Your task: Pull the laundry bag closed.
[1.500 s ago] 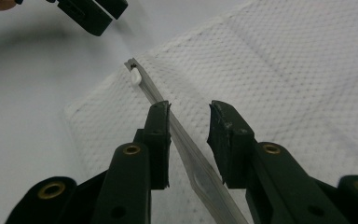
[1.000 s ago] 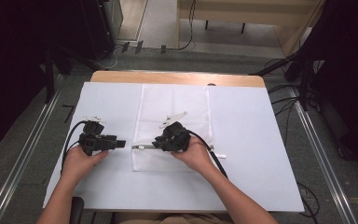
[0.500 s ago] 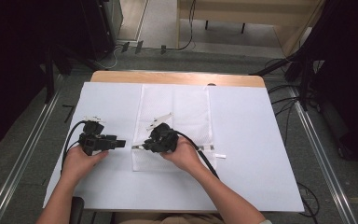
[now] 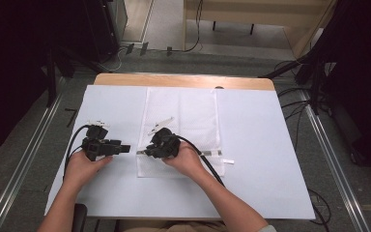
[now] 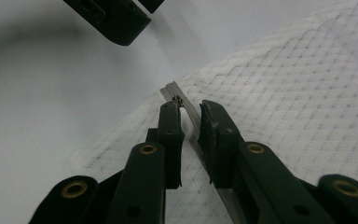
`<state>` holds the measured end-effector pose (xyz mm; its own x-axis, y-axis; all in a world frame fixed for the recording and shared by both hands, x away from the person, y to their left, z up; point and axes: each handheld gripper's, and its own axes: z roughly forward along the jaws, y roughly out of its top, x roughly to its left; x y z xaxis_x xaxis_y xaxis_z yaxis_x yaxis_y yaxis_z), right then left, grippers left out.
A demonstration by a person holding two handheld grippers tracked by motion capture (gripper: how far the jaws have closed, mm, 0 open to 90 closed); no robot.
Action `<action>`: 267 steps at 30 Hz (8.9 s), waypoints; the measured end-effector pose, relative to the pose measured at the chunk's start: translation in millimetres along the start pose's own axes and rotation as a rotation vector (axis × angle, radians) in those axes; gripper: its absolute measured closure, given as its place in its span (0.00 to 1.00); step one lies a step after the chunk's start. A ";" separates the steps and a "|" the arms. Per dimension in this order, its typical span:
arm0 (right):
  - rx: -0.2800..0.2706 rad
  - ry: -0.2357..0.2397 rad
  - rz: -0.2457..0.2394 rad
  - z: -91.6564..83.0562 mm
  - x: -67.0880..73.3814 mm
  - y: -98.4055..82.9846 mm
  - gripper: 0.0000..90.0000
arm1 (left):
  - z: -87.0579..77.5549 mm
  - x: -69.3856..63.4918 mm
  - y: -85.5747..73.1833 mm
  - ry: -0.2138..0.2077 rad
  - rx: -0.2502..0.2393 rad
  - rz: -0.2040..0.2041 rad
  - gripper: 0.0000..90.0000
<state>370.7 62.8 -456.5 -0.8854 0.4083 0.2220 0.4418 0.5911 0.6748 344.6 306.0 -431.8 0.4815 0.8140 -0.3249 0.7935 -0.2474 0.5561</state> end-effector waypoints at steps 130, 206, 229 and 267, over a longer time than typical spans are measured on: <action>-0.009 0.034 -0.168 -35.0 -3.7 8.5 0.97 | 17.8 -25.5 7.8 -0.181 0.031 0.143 0.98; -0.042 -0.028 -0.108 -92.3 -35.6 -49.9 0.97 | 9.5 -23.7 7.6 -0.186 -0.003 0.144 0.98; -0.049 -0.044 -0.086 -104.2 -40.9 -58.5 0.97 | 9.8 -25.6 7.7 -0.173 -0.002 0.161 0.98; -0.045 -0.067 -0.066 -122.5 -49.2 -74.3 0.97 | 7.1 -23.0 7.4 -0.173 -0.006 0.152 0.98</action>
<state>363.8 -86.3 -431.3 -0.9003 0.4155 0.1294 0.3741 0.5870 0.7180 342.1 281.8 -425.7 0.6525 0.6653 -0.3628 0.7047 -0.3569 0.6132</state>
